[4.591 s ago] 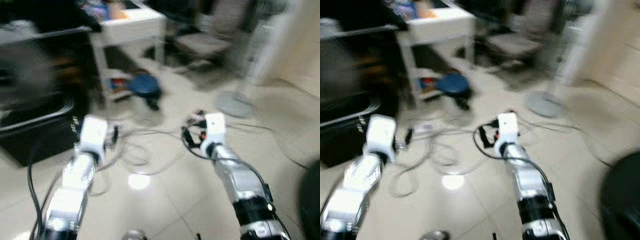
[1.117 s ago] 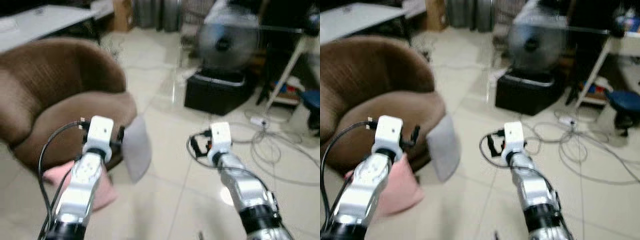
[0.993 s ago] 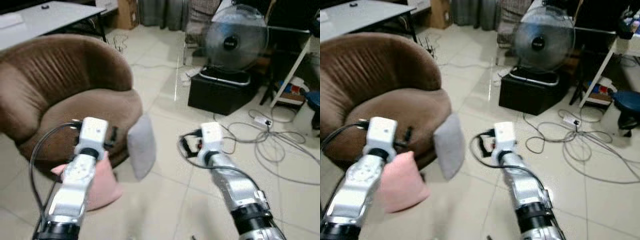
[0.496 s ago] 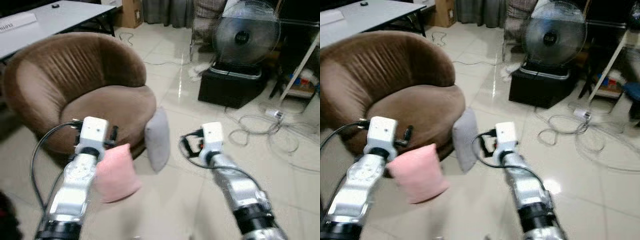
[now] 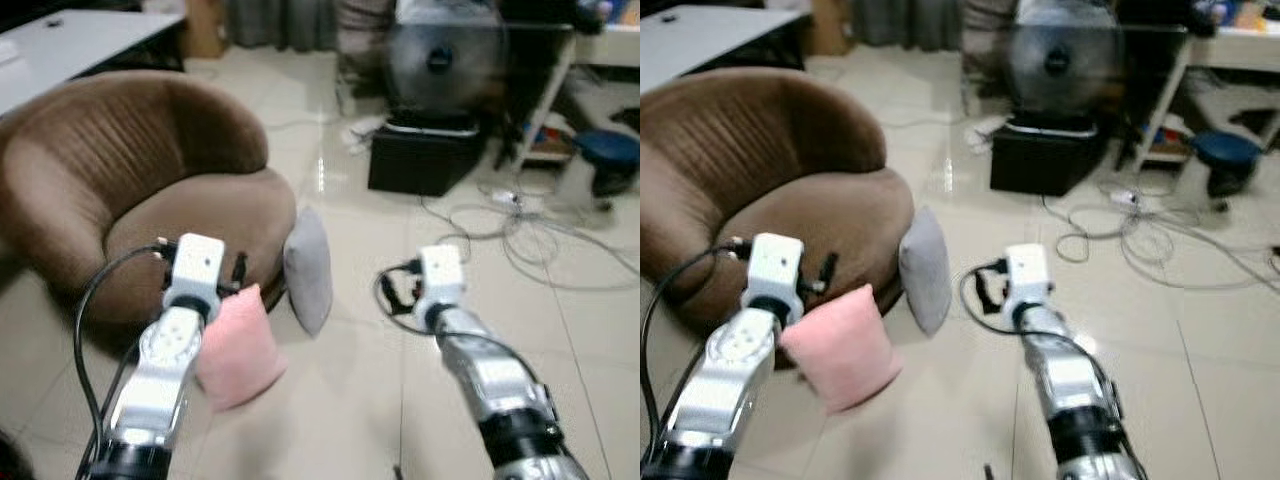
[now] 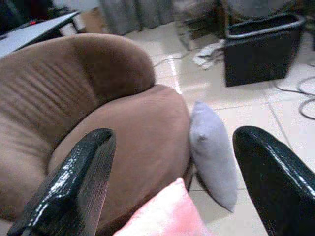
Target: Move the pillow to the sofa from floor
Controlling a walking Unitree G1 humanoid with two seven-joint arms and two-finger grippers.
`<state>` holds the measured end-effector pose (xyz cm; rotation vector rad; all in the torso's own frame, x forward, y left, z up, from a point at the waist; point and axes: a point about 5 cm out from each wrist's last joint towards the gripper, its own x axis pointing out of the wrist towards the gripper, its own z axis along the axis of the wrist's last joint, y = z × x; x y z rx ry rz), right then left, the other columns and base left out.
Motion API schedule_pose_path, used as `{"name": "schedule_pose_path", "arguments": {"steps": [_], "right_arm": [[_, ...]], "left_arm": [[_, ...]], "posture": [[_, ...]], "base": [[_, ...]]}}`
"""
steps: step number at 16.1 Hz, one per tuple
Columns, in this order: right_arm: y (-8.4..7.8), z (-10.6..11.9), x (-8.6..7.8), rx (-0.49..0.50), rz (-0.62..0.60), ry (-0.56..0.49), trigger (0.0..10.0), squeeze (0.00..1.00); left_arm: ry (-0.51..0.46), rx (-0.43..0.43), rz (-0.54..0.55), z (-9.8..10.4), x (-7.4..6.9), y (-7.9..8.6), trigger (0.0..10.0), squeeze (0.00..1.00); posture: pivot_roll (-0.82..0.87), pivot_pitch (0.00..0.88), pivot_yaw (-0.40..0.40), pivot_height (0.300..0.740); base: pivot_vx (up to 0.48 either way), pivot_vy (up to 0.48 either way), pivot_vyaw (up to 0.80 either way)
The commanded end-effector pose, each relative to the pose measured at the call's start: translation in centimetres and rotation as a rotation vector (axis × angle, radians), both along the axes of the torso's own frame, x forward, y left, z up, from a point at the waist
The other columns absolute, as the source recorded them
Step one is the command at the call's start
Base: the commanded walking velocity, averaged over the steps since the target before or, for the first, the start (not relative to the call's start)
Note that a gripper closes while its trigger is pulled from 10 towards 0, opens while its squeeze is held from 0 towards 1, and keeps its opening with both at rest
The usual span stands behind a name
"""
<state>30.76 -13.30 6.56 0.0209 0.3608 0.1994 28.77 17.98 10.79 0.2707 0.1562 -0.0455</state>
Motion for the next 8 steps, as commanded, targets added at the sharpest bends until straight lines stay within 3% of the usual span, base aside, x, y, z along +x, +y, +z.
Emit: {"name": "schedule_pose_path", "arguments": {"steps": [1,8], "right_arm": [[0.95,0.51,0.24,0.016,0.022,-0.014,10.0,0.0],[1.04,0.7,0.47,0.018,0.031,-0.016,10.0,0.0]], "left_arm": [[-0.002,0.031,0.021,0.22,0.07,0.96,10.0,0.0],[0.006,0.024,0.037,-0.04,-0.45,1.88,10.0,0.0]], "posture": [[0.04,0.0,0.043,0.74],[0.05,0.0,0.034,0.74]], "base": [[0.0,0.371,-0.64],[0.0,0.374,-0.6]]}}
